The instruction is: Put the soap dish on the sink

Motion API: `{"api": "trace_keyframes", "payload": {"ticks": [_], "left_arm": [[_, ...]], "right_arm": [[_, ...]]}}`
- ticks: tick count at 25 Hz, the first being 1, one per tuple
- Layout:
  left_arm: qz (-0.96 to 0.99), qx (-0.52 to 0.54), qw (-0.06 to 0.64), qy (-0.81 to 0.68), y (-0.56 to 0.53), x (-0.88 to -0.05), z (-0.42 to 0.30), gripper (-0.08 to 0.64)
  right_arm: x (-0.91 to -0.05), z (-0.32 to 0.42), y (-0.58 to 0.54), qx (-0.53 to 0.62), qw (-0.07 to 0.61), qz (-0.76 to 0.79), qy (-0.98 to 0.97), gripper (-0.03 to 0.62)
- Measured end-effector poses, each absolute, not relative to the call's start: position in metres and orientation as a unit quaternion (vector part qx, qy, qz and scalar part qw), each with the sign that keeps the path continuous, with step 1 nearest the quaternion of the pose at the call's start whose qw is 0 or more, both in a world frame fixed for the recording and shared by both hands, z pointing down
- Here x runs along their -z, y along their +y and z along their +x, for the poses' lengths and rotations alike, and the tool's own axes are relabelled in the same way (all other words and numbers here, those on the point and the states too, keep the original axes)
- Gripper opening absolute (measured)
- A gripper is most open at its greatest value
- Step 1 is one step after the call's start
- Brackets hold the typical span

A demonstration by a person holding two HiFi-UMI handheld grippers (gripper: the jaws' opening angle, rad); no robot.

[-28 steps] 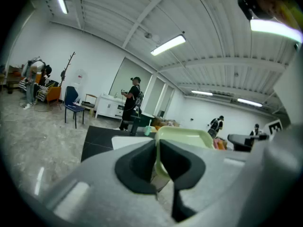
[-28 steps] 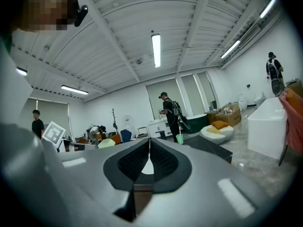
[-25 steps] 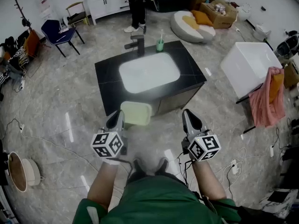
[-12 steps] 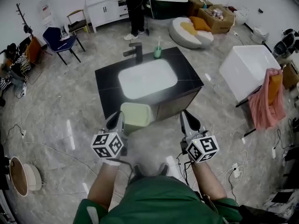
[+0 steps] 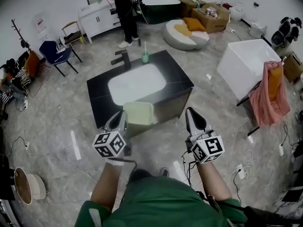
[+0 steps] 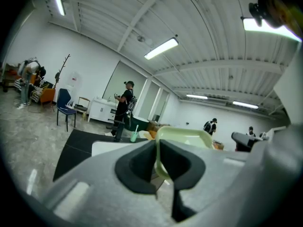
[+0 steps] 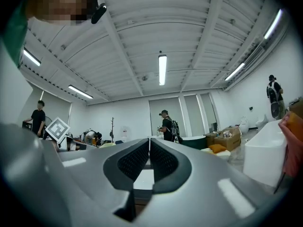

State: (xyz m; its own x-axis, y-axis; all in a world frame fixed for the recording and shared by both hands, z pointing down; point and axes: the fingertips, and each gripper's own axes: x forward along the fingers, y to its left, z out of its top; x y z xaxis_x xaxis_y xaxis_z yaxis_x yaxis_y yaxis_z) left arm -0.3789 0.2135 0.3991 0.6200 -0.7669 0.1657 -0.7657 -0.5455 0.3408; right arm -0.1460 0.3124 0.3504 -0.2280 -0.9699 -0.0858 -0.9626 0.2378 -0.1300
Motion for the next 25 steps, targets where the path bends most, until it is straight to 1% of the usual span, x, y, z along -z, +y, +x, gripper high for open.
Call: {"api": "trace_keyframes", "payload": {"ticks": [7,11,15,22,25], "left_arm": [[0.877,-0.008,0.195,-0.44,0.204,-0.401,-0.346,0.021],[0.878,-0.02,0.204,-0.432,0.182,-0.418,-0.326,0.021],[0.88,-0.021,0.218,-0.423,0.139,-0.437,-0.307,0.021],[0.881,-0.009,0.241,-0.408,0.039,-0.453,-0.279,0.021],[0.881,-0.001,0.254,-0.399,-0.002,-0.46,-0.267,0.021]], "right_arm": [[-0.364,-0.097,0.31,0.052,0.085,-0.635,0.766,0.008],[-0.383,-0.077,0.291,0.068,0.082,-0.645,0.757,0.008],[-0.398,-0.058,0.256,0.076,0.067,-0.656,0.748,0.008],[-0.397,-0.026,0.167,0.075,0.037,-0.679,0.729,0.008],[-0.396,-0.026,0.131,0.076,0.011,-0.681,0.728,0.008]]}}
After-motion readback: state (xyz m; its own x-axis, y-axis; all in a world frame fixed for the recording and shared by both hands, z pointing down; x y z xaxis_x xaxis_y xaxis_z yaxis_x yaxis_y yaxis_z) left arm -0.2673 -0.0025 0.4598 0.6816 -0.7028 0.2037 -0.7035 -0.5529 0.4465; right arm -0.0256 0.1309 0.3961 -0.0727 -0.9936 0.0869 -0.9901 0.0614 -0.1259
